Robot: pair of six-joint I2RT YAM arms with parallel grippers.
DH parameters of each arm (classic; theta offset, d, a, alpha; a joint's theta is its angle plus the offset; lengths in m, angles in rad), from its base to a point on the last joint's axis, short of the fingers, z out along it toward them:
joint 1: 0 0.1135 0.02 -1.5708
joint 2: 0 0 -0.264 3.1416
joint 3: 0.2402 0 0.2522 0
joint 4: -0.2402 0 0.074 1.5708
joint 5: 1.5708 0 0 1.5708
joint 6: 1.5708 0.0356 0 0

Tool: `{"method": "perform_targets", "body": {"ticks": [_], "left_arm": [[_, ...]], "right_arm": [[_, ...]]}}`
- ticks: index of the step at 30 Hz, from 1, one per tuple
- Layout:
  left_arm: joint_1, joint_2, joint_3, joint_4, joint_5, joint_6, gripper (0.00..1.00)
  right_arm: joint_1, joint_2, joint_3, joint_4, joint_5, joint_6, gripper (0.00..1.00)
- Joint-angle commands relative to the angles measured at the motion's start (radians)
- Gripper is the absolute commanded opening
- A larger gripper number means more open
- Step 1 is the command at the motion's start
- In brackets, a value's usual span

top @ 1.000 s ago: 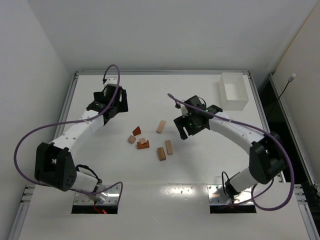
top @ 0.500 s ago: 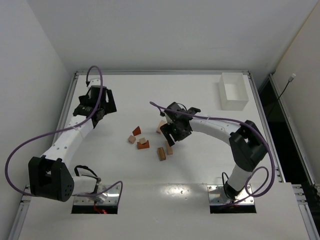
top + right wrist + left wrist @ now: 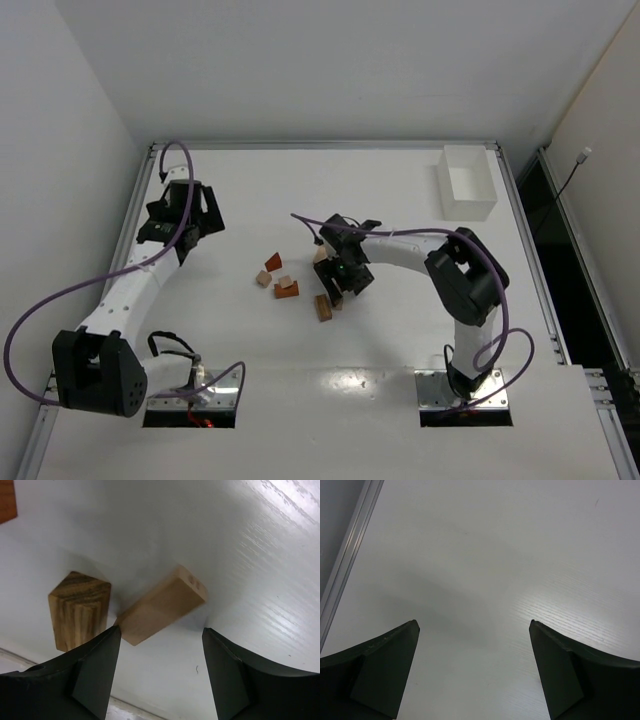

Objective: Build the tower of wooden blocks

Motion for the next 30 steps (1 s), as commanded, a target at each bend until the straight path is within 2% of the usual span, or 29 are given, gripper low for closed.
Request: {"method": "perform_targets", "body": {"ticks": [1, 10, 23, 27, 30], "left_arm": [[0.022, -0.044, -0.014, 0.007, 0.012, -0.011, 0.91], [0.044, -0.044, -0.032, 0.016, 0.052, -0.011, 0.91], [0.044, -0.044, -0.041, 0.026, 0.061, -0.011, 0.91], [0.044, -0.044, -0.051, 0.026, 0.07, -0.011, 0.91], [0.044, -0.044, -0.051, 0.026, 0.08, -0.011, 0.91]], "right_arm": [[0.006, 0.04, 0.059, 0.038, -0.005, 0.033, 0.63], [0.006, 0.084, 0.11, 0.047, -0.028, 0.053, 0.62], [-0.025, 0.084, 0.026, 0.047, 0.048, 0.108, 0.63], [-0.043, 0.095, 0.016, 0.027, 0.075, 0.142, 0.59], [-0.062, 0.095, 0.007, 0.027, 0.104, 0.142, 0.49]]}}
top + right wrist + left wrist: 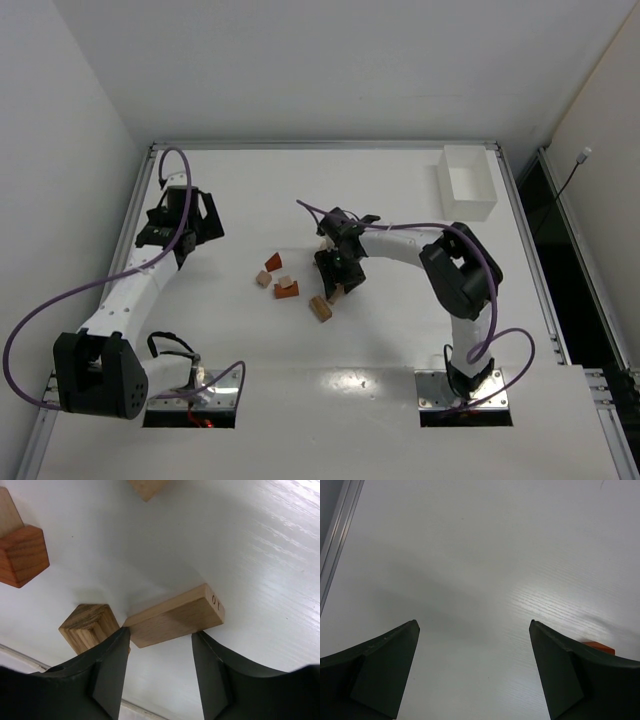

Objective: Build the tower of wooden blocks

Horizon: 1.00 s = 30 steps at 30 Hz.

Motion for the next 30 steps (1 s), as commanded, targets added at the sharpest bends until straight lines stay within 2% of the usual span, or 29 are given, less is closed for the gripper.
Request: {"method": "perform_targets", "body": {"ticks": [1, 9, 10, 13, 16, 19, 26, 30], "left_arm": [[0.012, -0.028, -0.002, 0.033, 0.02, -0.011, 0.91], [0.021, -0.007, -0.002, 0.042, 0.051, -0.011, 0.91], [0.021, 0.002, -0.002, 0.042, 0.06, -0.011, 0.91], [0.021, 0.002, -0.002, 0.042, 0.06, -0.011, 0.91], [0.021, 0.011, -0.002, 0.051, 0.069, -0.011, 0.91], [0.021, 0.022, -0.002, 0.061, 0.08, -0.011, 0.91], [0.021, 0.067, 0.016, 0.061, 0.092, -0.011, 0.91], [0.021, 0.076, 0.016, 0.061, 0.092, -0.011, 0.91]], "right_arm": [[-0.039, 0.023, -0.058, -0.008, 0.155, 0.009, 0.47], [-0.117, -0.052, -0.153, -0.008, 0.206, -0.04, 0.31], [-0.137, -0.067, -0.154, -0.008, 0.206, -0.051, 0.32], [-0.149, -0.112, -0.154, -0.008, 0.158, -0.104, 0.49], [-0.137, -0.168, -0.121, -0.008, 0.138, -0.128, 0.74], [-0.137, -0.19, -0.098, -0.008, 0.138, -0.106, 0.83], [-0.137, -0.199, -0.072, -0.019, 0.046, -0.034, 0.84], [-0.128, -0.188, -0.072, -0.047, 0.086, 0.041, 0.83]]}}
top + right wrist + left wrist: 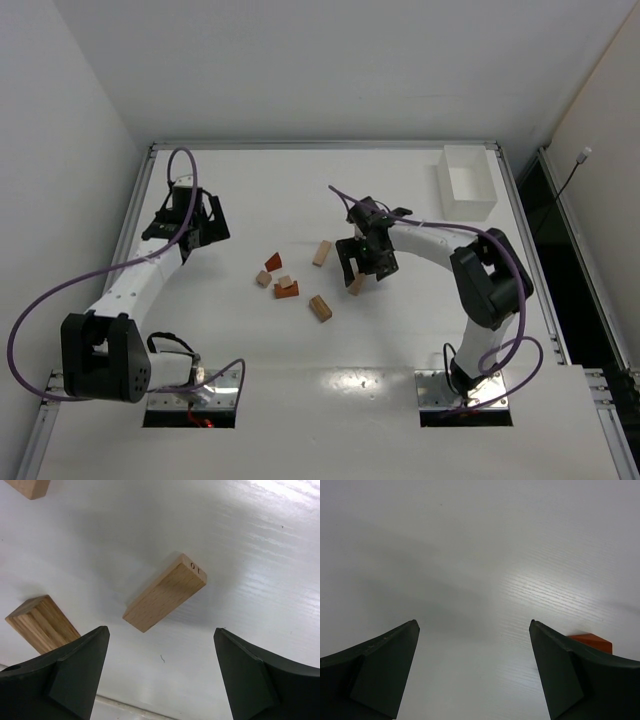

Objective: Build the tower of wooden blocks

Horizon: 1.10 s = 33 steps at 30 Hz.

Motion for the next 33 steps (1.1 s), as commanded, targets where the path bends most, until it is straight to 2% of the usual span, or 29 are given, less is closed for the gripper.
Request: {"method": "perform_targets", "body": {"ticks": [1, 12, 15, 18, 19, 22, 27, 33], "left_arm": [[0.013, 0.008, 0.024, 0.029, 0.018, -0.02, 0.91], [0.013, 0.017, 0.042, 0.038, 0.009, -0.02, 0.91], [0.013, 0.017, 0.042, 0.038, 0.009, -0.02, 0.91], [0.013, 0.017, 0.042, 0.038, 0.0, -0.02, 0.91], [0.013, 0.017, 0.042, 0.038, 0.0, -0.02, 0.91], [0.013, 0.008, 0.042, 0.038, 0.0, -0.02, 0.91], [0.013, -0.001, 0.01, 0.047, 0.0, -0.03, 0.91], [0.013, -0.001, 0.01, 0.047, 0.0, -0.03, 0.91]], "right_arm": [[0.009, -0.019, 0.03, -0.028, 0.008, 0.089, 0.83], [0.028, 0.142, 0.127, -0.028, 0.1, 0.147, 0.76], [0.028, 0.178, 0.139, -0.028, 0.11, 0.147, 0.67], [0.028, 0.178, 0.139, -0.028, 0.121, 0.147, 0.41], [0.028, 0.178, 0.13, -0.028, 0.132, 0.147, 0.3], [0.019, 0.153, 0.112, -0.028, 0.132, 0.165, 0.13], [0.019, 0.162, 0.133, -0.005, 0.132, 0.189, 0.0], [0.009, 0.259, 0.254, 0.025, 0.121, 0.236, 0.0]]}}
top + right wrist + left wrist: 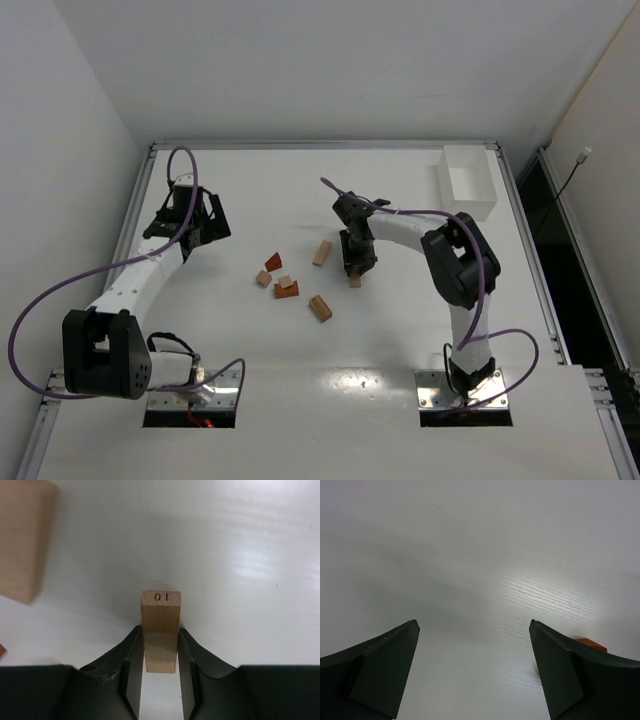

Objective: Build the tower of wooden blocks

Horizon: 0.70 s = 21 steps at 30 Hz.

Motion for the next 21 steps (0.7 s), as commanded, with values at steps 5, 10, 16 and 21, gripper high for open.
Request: {"method": "perform_targets", "body": {"ticks": [5, 10, 16, 21], "left_arm": [[0.013, -0.019, 0.007, 0.026, -0.013, -0.01, 0.91], [0.013, -0.019, 0.007, 0.026, -0.013, -0.01, 0.91], [0.013, -0.019, 0.007, 0.035, -0.013, -0.01, 0.91], [0.013, -0.019, 0.007, 0.035, -0.013, -0.01, 0.91]], "right_arm": [[-0.006, 0.119, 0.17, 0.07, 0.007, 0.088, 0.0], [-0.006, 0.165, 0.218, 0.07, 0.05, 0.097, 0.0], [-0.006, 0.195, 0.252, 0.088, 0.05, 0.085, 0.0], [-0.006, 0.206, 0.275, 0.088, 0.019, 0.054, 0.0]]}}
